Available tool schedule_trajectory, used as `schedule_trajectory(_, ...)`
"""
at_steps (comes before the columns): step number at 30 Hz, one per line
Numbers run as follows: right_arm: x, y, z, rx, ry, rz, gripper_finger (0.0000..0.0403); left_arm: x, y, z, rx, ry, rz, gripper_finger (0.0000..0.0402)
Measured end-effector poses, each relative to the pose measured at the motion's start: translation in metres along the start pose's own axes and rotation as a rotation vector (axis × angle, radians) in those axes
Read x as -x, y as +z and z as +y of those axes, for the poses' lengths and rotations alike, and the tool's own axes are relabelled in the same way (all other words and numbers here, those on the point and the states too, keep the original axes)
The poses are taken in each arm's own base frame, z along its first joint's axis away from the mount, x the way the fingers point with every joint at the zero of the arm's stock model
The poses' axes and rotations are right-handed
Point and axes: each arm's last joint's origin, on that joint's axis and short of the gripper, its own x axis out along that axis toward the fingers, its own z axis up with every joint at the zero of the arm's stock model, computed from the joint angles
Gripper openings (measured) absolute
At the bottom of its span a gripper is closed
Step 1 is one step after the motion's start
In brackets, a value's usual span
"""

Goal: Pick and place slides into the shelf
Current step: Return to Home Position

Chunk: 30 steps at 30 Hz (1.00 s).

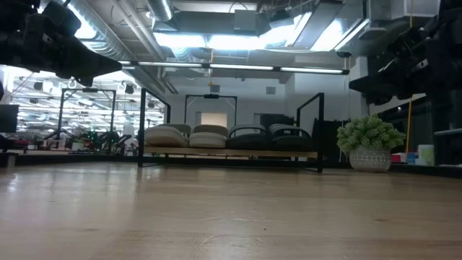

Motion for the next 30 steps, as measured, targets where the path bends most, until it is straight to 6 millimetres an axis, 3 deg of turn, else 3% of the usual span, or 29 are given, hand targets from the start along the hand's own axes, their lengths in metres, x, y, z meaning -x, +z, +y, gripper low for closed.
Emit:
schedule_trajectory(9,0.0,0.0,0.003,-0.053,0.029,0.003,0.0007,0.0,0.0,0.0,0.0,0.0,0.0,0.0)
schedule_trajectory(17,0.006,-0.003,0.018,0.09,0.159,0.007,0.0007,0.0,0.0,0.0,0.0,0.0,0.0,0.0)
schedule_trajectory(30,0.016,0.006,0.028,0.075,0.206,-0.115,0.0008,0.0,0.0,0.0,0.0,0.0,0.0,0.0)
